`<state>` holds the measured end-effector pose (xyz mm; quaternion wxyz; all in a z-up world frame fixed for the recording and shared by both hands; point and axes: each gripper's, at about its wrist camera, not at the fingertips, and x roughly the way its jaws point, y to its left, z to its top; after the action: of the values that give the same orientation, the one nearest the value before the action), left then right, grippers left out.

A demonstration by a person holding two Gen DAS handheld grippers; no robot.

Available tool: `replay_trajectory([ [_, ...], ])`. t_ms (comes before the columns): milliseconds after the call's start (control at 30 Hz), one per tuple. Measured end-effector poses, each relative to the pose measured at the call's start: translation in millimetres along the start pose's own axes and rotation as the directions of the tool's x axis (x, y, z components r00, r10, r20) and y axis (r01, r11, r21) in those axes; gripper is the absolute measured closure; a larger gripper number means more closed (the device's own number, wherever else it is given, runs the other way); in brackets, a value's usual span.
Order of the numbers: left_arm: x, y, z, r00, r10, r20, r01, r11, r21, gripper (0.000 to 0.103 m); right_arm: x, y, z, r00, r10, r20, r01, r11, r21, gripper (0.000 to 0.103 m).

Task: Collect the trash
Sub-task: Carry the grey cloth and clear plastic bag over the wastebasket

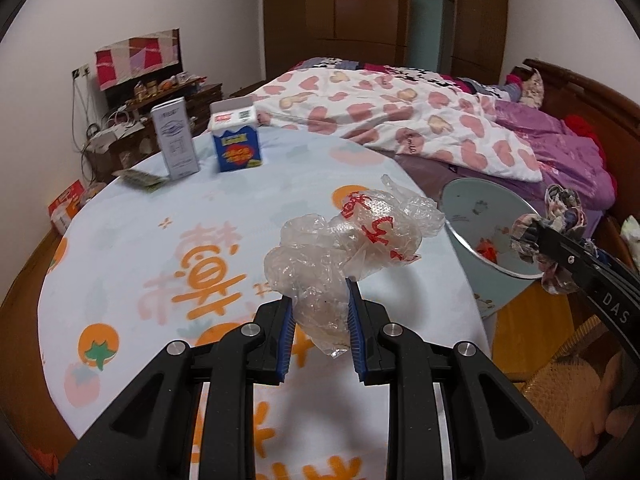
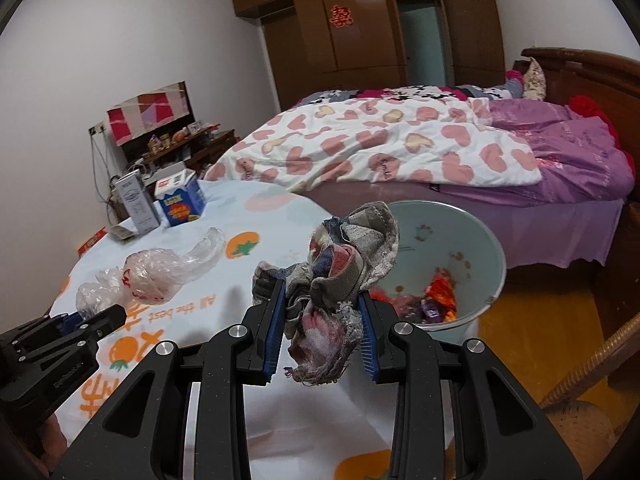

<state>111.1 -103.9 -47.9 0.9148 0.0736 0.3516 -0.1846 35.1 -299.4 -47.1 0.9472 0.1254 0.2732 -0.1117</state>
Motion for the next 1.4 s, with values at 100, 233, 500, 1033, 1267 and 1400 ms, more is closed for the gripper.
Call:
replay_trajectory([
  [100,1,-12,3,1.000,-0.008,0.005,0.008,1.000,0.022,0.079,-2,-10,1,1.000,-0.016,0.005,0.015,1.000,0.014,0.070],
  [233,3,-25,6,1.000,-0.021,0.004,0.021,0.999,0.043,0.079,-6,-23,2,0.999,-0.038,0.012,0.037,0.999,0.032,0.070],
  [500,11,-46,13,0.999,-0.042,-0.003,0.042,0.997,0.070,0.079,-8,-43,3,0.997,-0.071,0.022,0.070,0.996,0.058,0.070],
  [1033,32,-91,30,0.996,-0.086,-0.023,0.088,0.989,0.115,0.079,-1,-81,6,0.992,-0.129,0.018,0.126,0.987,0.100,0.070],
  [1267,50,-109,36,0.993,-0.110,-0.046,0.115,0.986,0.122,0.079,12,-94,12,0.987,-0.160,0.010,0.158,0.984,0.087,0.070],
  [1400,62,-123,42,0.991,-0.123,-0.060,0.130,0.983,0.132,0.079,22,-102,18,0.985,-0.174,0.001,0.173,0.981,0.082,0.070],
])
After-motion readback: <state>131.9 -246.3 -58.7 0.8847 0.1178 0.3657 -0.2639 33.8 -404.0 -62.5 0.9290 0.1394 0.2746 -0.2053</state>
